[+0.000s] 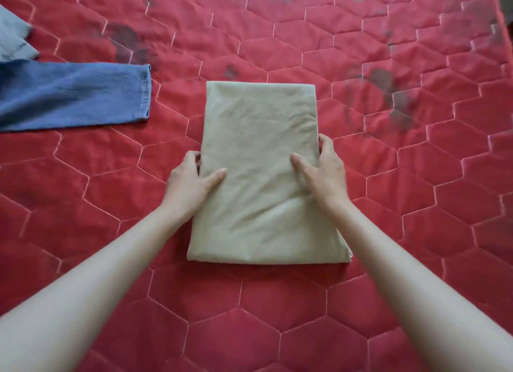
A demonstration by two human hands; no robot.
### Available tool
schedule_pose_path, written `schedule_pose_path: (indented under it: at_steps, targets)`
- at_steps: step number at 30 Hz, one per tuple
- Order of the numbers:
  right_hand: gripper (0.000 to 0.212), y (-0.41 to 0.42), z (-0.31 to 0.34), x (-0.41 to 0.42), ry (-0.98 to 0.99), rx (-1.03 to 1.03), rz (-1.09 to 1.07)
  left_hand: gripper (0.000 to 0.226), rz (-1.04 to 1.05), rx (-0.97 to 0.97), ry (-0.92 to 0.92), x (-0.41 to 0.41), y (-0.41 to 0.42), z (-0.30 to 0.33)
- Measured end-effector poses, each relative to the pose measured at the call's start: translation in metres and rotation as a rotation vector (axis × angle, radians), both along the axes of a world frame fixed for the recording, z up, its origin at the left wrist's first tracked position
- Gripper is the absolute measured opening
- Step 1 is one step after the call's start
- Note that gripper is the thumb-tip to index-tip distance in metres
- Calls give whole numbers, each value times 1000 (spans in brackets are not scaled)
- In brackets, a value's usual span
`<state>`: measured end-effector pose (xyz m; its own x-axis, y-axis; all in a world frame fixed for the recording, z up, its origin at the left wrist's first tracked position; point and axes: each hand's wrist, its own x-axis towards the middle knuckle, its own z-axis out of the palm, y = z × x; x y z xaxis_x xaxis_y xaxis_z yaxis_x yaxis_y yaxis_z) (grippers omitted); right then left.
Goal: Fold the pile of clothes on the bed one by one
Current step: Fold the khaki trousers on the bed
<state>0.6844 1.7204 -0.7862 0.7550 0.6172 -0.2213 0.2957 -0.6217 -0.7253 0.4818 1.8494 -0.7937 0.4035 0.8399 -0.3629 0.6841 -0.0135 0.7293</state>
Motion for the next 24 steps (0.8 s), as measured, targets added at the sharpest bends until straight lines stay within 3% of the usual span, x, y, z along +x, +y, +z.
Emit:
schedule_pose_path:
  at_steps: [4, 8, 14, 24]
  targets:
    - [45, -60, 1, -34, 87, -129, -92, 61, -14, -56, 34, -36, -45, 0]
    - [33, -98, 1, -66, 57, -191, -104, 51, 83, -86, 8, -63, -93, -4]
    - [32, -147, 6, -110, 62, -243, -48, 44, 192, -68, 25, -102, -153, -1]
    - [33, -281, 28, -202, 236, -308, 1, 41, 159, -364, 80, -214, -274, 24]
